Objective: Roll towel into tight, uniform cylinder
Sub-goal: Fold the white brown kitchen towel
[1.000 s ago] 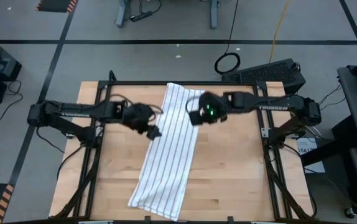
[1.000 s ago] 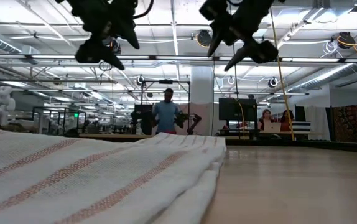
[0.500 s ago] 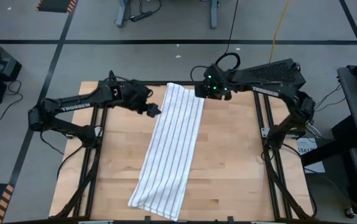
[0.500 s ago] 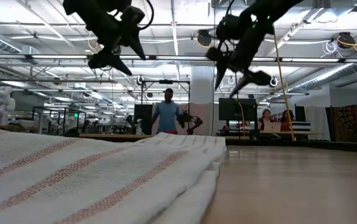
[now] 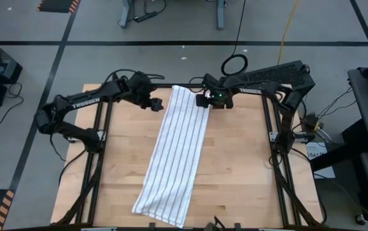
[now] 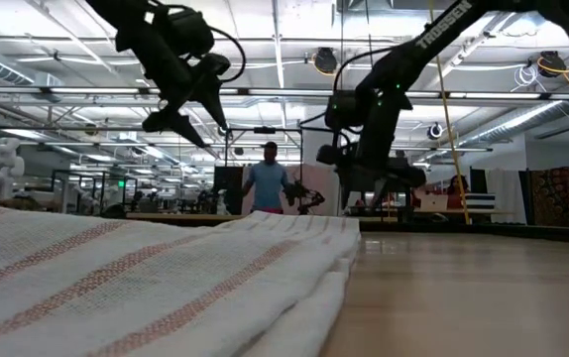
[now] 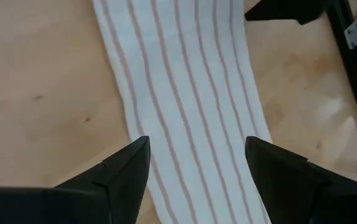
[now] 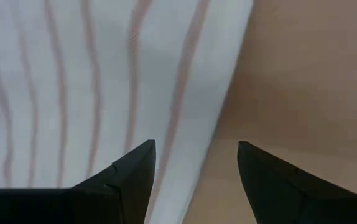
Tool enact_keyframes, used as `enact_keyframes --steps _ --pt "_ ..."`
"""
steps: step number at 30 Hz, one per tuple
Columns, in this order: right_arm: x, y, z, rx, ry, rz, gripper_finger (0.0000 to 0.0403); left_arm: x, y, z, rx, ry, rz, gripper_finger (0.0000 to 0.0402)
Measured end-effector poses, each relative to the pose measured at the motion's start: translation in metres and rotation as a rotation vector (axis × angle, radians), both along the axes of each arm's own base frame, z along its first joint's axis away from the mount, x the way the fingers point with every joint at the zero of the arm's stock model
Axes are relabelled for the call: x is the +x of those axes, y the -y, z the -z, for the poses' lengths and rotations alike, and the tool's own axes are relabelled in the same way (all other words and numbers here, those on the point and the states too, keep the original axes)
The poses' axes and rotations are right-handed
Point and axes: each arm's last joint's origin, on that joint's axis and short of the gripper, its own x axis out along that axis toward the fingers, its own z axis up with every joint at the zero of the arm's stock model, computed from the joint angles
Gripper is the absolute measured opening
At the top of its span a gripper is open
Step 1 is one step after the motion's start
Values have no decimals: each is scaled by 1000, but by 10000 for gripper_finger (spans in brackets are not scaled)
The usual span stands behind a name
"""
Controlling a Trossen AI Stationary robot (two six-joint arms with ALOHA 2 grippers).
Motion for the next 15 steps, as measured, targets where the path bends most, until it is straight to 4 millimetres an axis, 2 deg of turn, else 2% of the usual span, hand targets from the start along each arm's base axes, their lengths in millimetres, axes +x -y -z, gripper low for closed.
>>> enact_keyframes --steps 10,15 --pt "7 11 29 -10 -11 -12 216 11 -32 30 5 -24 16 267" --pt "7 11 32 -12 -28 -38 216 17 -50 48 -1 -22 -19 267"
